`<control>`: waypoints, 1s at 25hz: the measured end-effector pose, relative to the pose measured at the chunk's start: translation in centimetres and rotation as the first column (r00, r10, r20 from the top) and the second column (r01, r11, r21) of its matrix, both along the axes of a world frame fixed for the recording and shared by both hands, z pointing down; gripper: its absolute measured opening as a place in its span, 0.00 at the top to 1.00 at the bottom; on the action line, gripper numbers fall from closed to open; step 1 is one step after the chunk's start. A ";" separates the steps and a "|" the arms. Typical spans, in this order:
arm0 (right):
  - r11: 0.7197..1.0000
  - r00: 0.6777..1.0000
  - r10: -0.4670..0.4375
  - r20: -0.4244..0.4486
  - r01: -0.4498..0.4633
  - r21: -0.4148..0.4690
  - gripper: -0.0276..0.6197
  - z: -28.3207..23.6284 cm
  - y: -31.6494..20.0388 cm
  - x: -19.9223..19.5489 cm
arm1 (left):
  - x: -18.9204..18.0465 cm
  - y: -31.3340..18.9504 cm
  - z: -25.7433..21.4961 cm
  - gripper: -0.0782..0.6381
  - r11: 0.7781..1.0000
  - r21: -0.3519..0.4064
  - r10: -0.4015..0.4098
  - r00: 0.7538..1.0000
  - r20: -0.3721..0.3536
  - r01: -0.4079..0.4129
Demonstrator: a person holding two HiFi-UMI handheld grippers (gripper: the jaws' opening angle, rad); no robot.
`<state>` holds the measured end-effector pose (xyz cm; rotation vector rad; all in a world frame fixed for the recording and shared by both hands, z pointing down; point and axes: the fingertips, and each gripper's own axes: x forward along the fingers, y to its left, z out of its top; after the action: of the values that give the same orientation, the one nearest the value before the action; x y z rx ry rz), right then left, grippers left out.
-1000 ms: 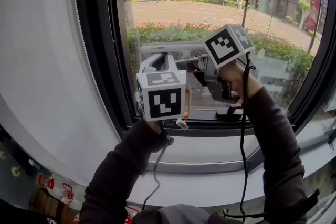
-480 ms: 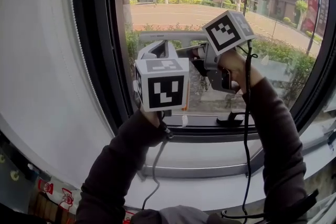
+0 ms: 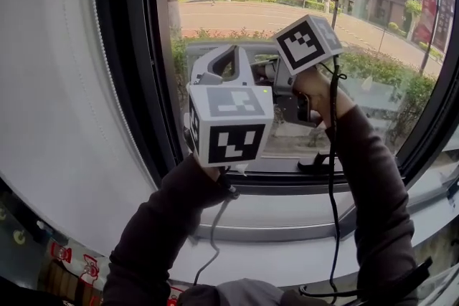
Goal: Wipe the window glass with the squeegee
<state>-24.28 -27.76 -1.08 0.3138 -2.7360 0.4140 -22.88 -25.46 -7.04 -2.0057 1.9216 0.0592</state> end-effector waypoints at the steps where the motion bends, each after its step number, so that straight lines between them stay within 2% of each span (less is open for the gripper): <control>1: 1.000 1.000 -0.001 0.001 0.001 0.007 0.92 0.0 0.0 0.0 | -0.5 -0.2 0.5 0.89 1.000 -0.015 0.001 1.000 -0.021 -0.002; 5: 1.000 1.000 -0.007 0.023 0.006 0.015 0.92 -0.4 0.1 0.0 | -2.6 -1.2 3.2 0.89 0.996 -0.089 0.013 0.994 -0.109 -0.022; 9: 1.000 1.000 0.009 -0.001 -0.009 0.013 0.92 -0.2 0.0 0.1 | -3.5 -2.6 4.2 0.89 0.989 -0.140 0.023 0.987 -0.157 -0.045; 25: 1.000 1.000 0.009 -0.006 -0.009 -0.029 0.92 0.5 -0.2 0.0 | -3.8 -3.5 3.7 0.89 0.989 -0.148 -0.020 0.990 -0.136 -0.001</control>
<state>-24.23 -28.00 -0.62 0.3195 -2.7211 0.4537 -26.69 -28.91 -3.37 -2.1381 2.0756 0.0555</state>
